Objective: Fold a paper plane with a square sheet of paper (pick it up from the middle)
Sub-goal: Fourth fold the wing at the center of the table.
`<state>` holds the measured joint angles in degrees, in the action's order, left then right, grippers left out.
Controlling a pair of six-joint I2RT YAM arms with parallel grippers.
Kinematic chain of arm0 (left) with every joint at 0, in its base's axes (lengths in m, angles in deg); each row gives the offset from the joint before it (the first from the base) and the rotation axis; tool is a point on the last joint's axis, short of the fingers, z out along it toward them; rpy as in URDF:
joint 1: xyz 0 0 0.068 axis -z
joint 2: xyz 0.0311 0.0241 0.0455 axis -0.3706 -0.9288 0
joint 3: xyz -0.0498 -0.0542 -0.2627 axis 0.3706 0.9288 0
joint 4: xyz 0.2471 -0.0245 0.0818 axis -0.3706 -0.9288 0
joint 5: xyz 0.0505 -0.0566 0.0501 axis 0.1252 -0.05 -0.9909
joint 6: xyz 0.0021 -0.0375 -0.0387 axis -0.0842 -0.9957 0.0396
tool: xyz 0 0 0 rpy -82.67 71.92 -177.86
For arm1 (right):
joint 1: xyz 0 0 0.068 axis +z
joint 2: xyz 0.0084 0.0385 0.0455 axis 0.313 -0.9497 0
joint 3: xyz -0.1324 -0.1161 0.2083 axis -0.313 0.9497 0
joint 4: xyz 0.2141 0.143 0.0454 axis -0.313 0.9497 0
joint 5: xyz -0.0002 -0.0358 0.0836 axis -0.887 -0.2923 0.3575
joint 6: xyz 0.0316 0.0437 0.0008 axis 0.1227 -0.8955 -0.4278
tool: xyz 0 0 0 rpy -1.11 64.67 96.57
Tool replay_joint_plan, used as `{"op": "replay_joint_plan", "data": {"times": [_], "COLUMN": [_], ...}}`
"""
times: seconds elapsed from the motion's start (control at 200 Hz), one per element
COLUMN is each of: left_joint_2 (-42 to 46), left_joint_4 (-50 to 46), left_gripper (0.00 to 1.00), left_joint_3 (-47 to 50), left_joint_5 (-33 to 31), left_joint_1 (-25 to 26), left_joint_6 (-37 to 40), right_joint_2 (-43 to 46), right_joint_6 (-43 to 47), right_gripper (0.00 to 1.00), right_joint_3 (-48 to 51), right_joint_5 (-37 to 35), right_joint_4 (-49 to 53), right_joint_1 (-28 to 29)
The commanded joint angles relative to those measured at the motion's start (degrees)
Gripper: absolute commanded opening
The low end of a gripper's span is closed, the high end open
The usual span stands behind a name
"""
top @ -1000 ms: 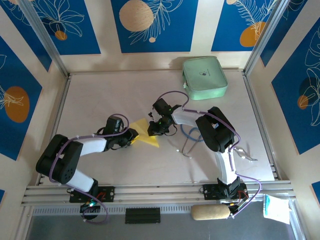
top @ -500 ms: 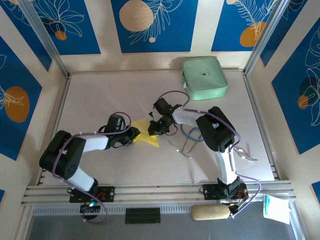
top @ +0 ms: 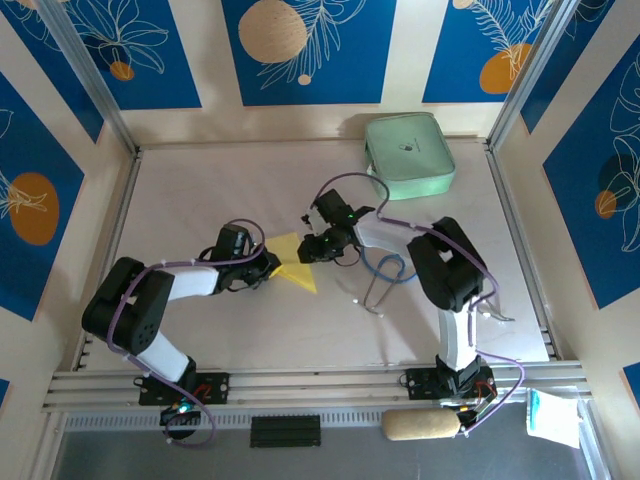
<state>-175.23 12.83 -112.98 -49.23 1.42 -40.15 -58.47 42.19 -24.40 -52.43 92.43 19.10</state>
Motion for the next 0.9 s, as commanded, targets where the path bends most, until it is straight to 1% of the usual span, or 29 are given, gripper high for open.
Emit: {"op": "replay_joint_plan", "data": {"times": [0.0, 0.05, 0.16, 0.31, 0.4, 0.54, 0.895], "left_joint_2": [1.4, 1.7, 2.0, 1.8, 1.9, 1.8, 1.7], "left_joint_4": [-2.8, -3.7, -6.9, -9.3, -10.3, -11.1, -12.3], "left_gripper": [0.04, 0.03, 0.03, 0.03, 0.03, 0.03, 0.03], "left_joint_3": [-2.1, -2.6, -4.2, -5.8, -6.2, -6.6, -7.3], "left_joint_5": [-1.7, -2.3, -3.8, -5.5, -6.1, -6.4, -6.1], "left_joint_1": [0.5, 0.7, 1.4, 2.4, 2.6, 2.8, 2.9], "left_joint_6": [1.1, 0.8, 0.1, -1.0, -1.9, -3.2, -4.2], "right_joint_2": [6.9, 8.7, 12.2, 13.5, 12.0, 9.2, 4.5], "right_joint_6": [1.4, 2.1, 5.6, 12.4, 14.9, 15.9, 15.8], "right_gripper": [0.29, 0.31, 0.35, 0.36, 0.36, 0.37, 0.39], "right_joint_3": [4.6, 7.1, 11.9, 15.6, 15.4, 13.8, 11.3], "right_joint_5": [-6.5, -9.7, -14.2, -19.2, -21.7, -25.2, -28.6], "right_joint_4": [-2.4, -3.7, -7.0, -11.7, -12.9, -13.6, -14.1], "right_joint_1": [0.0, 0.4, 2.4, 7.1, 9.5, 12.4, 15.0]}}
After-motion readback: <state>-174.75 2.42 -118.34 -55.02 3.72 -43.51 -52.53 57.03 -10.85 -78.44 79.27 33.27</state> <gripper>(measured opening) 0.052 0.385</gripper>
